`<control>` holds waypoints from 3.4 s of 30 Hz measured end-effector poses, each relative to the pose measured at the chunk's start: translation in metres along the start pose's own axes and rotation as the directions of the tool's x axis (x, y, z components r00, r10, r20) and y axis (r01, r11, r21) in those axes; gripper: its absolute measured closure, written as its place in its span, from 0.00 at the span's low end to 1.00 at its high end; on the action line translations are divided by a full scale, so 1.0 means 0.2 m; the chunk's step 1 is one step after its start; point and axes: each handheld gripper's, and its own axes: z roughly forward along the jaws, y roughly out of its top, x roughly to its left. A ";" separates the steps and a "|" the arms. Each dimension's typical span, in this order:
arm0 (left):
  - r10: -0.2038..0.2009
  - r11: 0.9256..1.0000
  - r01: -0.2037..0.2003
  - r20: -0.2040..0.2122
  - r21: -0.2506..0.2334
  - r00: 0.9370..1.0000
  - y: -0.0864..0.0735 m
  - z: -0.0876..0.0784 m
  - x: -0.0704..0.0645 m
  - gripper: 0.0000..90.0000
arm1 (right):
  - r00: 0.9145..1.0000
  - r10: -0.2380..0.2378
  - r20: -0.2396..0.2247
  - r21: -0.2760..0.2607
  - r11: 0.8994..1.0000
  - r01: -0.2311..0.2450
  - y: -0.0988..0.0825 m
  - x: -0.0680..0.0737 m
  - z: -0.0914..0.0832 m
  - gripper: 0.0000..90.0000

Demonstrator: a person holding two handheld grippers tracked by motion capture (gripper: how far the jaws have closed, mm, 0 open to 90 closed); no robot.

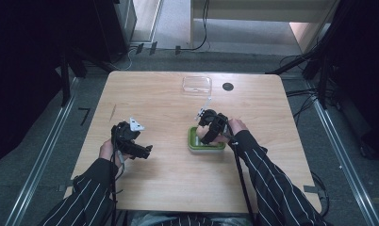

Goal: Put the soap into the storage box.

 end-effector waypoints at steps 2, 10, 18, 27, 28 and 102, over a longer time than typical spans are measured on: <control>0.000 1.000 0.000 0.000 -0.001 1.000 0.00 0.00 0.00 0.00 | 1.000 -0.001 0.001 0.002 1.000 0.001 0.00 0.00 0.00 0.37; 0.000 1.000 0.000 -0.002 0.000 1.000 0.00 0.00 0.00 0.00 | 1.000 -0.007 0.000 0.021 1.000 0.007 0.00 0.01 0.02 0.37; 0.000 1.000 0.000 -0.001 0.000 1.000 0.00 0.00 0.00 0.00 | 1.000 -0.014 -0.003 0.031 0.999 0.014 0.00 0.01 0.03 0.37; 0.000 1.000 0.000 -0.002 -0.001 1.000 0.00 0.00 0.00 0.00 | 1.000 -0.016 0.003 0.040 0.999 0.016 0.00 0.01 0.04 0.37; 0.000 1.000 0.000 -0.002 0.000 1.000 0.00 0.00 0.00 0.00 | 1.000 -0.011 0.004 0.040 0.999 0.011 0.00 0.02 0.04 0.37; 0.003 1.000 -0.003 -0.002 -0.002 1.000 0.00 -0.01 0.00 0.00 | 0.995 0.064 0.073 -0.078 0.995 -0.058 -0.20 0.06 -0.32 0.06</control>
